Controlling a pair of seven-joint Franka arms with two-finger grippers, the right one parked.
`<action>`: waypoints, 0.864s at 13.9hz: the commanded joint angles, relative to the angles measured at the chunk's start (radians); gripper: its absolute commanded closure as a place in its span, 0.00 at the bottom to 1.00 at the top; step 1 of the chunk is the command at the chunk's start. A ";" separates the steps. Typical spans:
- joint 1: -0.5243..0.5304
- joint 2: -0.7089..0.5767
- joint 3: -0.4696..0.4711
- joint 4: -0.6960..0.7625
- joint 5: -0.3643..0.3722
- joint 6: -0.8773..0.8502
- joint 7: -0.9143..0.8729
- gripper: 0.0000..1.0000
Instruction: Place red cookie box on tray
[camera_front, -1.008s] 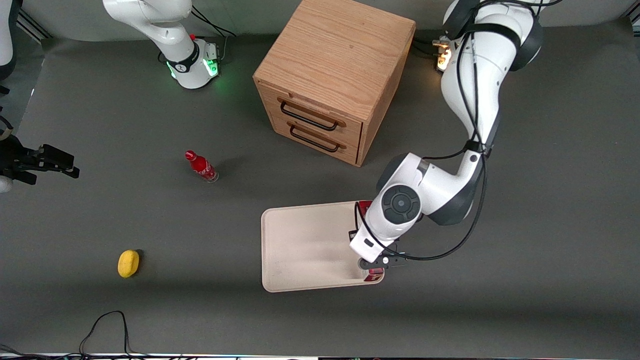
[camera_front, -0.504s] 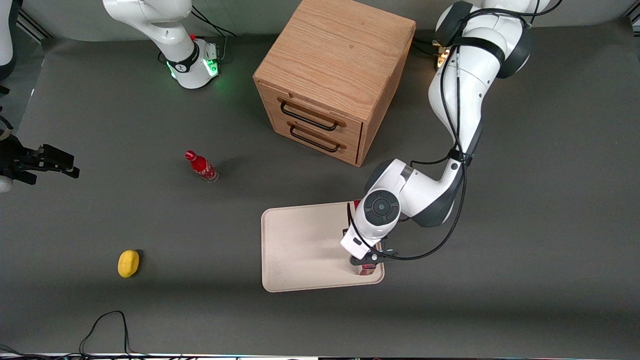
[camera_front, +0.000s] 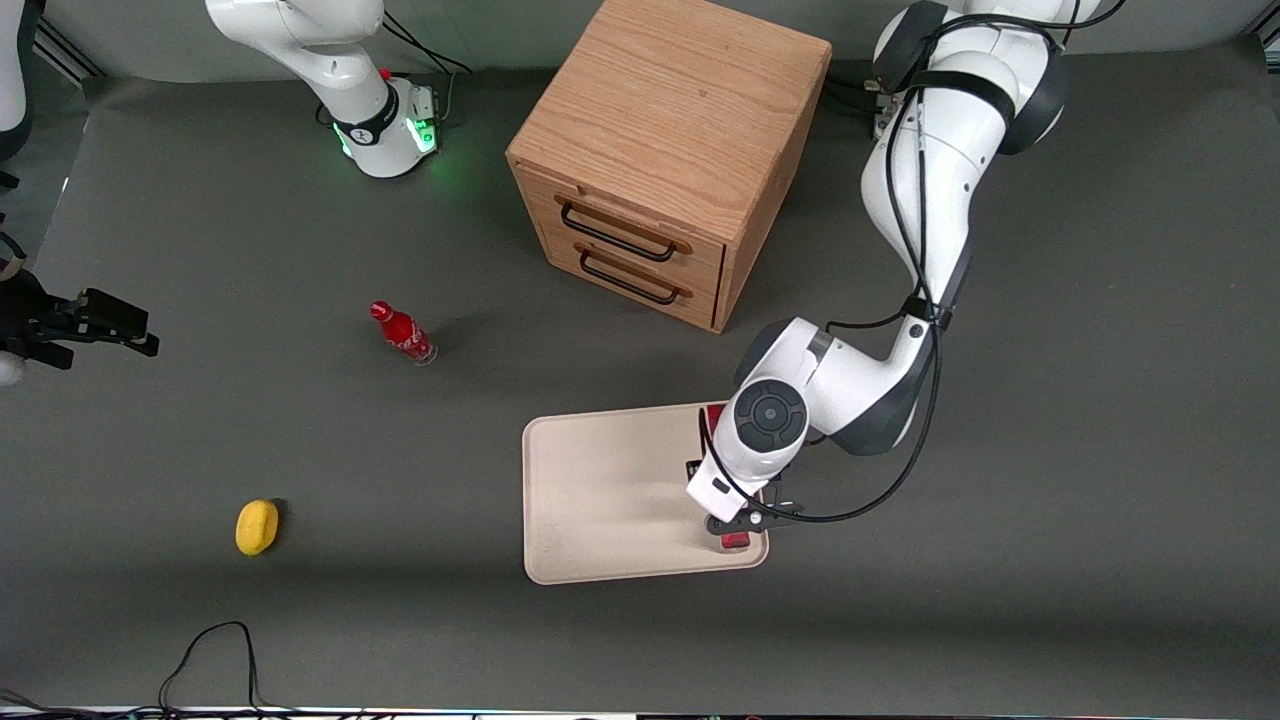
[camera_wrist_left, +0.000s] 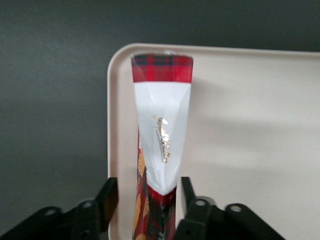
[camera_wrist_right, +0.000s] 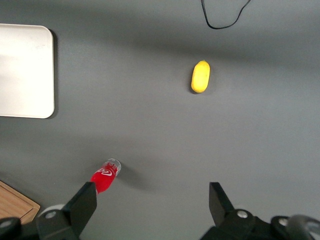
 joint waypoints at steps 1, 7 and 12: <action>0.037 -0.197 0.003 -0.171 0.015 -0.068 -0.005 0.00; 0.198 -0.723 0.005 -0.680 0.003 -0.103 0.180 0.00; 0.429 -1.049 0.005 -0.949 -0.079 -0.122 0.468 0.00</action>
